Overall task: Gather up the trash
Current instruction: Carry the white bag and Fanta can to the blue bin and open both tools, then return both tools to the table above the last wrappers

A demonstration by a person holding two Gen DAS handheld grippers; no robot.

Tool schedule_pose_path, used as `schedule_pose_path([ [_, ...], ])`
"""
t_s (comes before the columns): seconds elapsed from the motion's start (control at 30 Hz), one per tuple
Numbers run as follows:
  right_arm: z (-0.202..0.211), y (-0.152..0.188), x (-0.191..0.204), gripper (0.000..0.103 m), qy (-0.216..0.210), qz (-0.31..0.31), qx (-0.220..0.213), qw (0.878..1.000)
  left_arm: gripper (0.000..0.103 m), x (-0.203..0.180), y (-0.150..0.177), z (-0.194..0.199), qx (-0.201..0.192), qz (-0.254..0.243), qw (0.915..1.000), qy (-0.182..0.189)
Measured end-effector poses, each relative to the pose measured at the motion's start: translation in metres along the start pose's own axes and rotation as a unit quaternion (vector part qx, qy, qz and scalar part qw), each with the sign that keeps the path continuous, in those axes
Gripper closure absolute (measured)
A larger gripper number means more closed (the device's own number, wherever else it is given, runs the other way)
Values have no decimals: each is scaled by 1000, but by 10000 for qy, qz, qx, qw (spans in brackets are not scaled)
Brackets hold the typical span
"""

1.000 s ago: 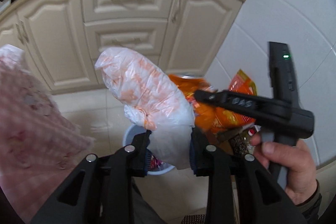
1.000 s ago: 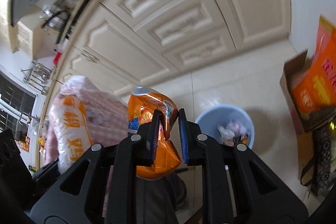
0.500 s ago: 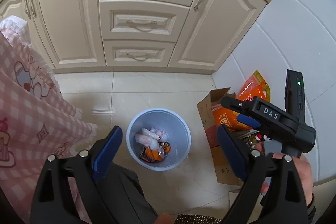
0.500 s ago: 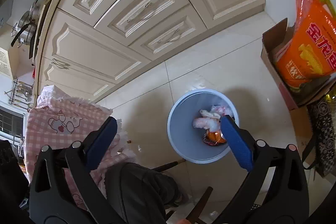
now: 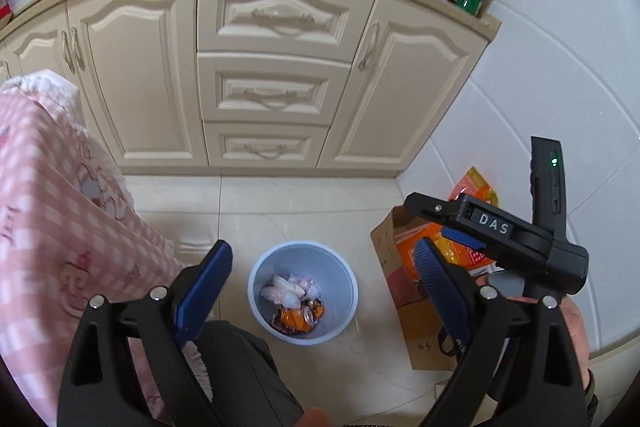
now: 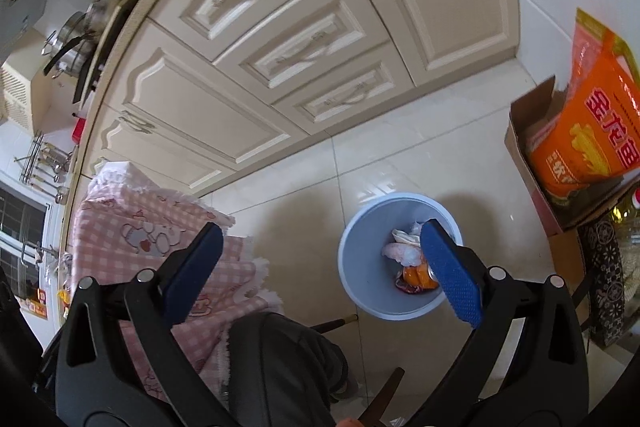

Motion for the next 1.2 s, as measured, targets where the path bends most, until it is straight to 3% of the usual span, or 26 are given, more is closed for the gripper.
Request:
schedule_pose_path([
  [0.3,32,-10,73,6,-435,399,-314,9978,12,11,-26,59,-554,-54,9984,-96],
  [0.6,65,-5,169,6,-1029,982,-530,9884,12,50,-48,138,-1209,2,9914,-503],
  [0.97,102,37,300,6,-1884,1796,-644,9634,9,131,-54,244,-1861,250,9729,-1346],
  [1.2,119,82,379,6,-2297,2446,-588,9402,6,191,-42,307,-2132,528,9496,-2237],
])
Point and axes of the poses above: each gripper's, at about its wrist camera, not at the fingertips, and z roughly against the way its jaws point, x to its left, y to its underside, the point moved 5 cm from there along -z, roughly the way its jaws point, and after that the axes turned 10 degrees about -x, right-handed, at the moved point
